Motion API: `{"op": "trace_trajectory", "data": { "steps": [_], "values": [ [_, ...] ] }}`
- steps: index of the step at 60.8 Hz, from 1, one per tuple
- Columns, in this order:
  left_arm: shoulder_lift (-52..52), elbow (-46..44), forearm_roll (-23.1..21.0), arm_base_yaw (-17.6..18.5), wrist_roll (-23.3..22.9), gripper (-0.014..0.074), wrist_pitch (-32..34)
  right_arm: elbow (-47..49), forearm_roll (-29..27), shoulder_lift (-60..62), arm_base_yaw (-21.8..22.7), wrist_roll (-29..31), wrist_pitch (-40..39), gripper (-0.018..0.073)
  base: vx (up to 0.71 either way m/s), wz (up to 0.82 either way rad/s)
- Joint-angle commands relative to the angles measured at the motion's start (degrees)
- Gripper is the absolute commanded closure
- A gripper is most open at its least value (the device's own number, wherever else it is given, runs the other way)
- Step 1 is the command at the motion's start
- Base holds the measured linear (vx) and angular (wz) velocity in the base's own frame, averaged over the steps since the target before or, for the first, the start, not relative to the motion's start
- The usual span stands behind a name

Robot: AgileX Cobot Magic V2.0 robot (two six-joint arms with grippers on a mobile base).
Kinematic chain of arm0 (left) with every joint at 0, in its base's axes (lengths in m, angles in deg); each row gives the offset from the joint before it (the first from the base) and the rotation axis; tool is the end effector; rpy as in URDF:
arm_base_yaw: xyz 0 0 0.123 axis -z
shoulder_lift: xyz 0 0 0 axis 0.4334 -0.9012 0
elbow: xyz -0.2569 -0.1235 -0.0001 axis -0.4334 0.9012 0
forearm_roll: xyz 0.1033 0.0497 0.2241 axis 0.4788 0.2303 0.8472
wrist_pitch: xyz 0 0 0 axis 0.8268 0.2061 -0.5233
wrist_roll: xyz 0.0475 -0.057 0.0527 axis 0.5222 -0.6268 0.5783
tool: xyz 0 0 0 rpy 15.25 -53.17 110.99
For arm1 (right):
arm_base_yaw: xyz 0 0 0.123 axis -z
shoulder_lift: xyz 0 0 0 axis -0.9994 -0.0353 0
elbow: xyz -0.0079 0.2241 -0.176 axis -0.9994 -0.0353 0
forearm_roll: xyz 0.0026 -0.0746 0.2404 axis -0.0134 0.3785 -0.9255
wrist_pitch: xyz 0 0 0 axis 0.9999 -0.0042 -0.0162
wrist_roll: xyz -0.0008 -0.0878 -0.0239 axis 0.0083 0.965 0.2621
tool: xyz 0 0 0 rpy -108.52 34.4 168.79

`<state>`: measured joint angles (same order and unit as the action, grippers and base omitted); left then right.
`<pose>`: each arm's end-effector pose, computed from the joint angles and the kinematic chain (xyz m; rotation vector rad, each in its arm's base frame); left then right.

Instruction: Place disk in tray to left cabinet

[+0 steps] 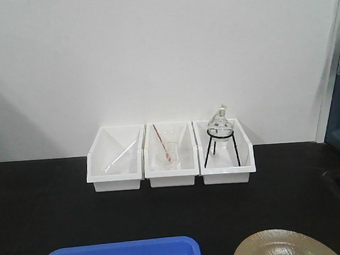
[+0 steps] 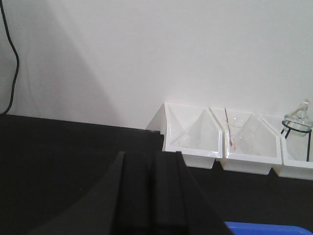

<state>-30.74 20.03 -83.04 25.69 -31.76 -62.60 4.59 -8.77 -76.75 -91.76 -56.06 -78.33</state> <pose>0.0920 -0.0006 0.3183 -0.0769 1.6047 -0.0871 0.1186 0.0086 0.2892 0.0746 1.7297 0.1742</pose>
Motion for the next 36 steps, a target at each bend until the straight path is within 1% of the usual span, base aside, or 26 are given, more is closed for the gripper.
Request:
{"op": "trace_trajectory", "data": {
  "steps": [1, 10, 14, 18, 24, 29, 36],
  "values": [
    [-1.68, -1.92, -0.06, 0.34, -0.52, 0.0456, 4.43, 1.81, 0.25, -1.85, 0.34, 0.41, -4.63, 0.0452, 0.00, 0.00],
    [-2.96, -1.92, -0.06, 0.34, -0.52, 0.0316, 4.41, 1.81, 0.25, -3.75, 0.34, 0.41, -5.46, 0.0305, 0.00, 0.00],
    [-3.05, -1.86, -0.06, 0.34, -0.52, 0.0257, 4.32, 1.81, 0.25, -4.31, 0.34, 0.41, -5.51, 0.0210, 0.00, 0.00],
    [-2.91, -1.86, -0.12, 0.34, -0.52, 0.0221, 4.32, 1.81, 0.25, -4.86, 0.34, 0.41, -5.58, 0.0107, 0.00, 0.00],
    [-2.91, -1.86, -0.17, 0.34, -0.52, 0.0212, 4.32, 1.81, 0.12, -5.64, 0.34, 0.41, -5.77, -0.0019, 0.00, 0.00],
    [-2.91, -1.86, -0.17, 0.34, -0.57, 0.0215, 4.14, 1.81, -0.22, -5.64, 0.34, 0.17, -5.20, -0.0064, 0.00, 0.00],
    [-2.91, -1.86, -0.23, 0.34, -0.57, 0.0220, 3.07, 1.81, -0.34, -5.64, 0.34, 0.11, -3.41, -0.0064, 0.00, 0.00]
  ]
}}
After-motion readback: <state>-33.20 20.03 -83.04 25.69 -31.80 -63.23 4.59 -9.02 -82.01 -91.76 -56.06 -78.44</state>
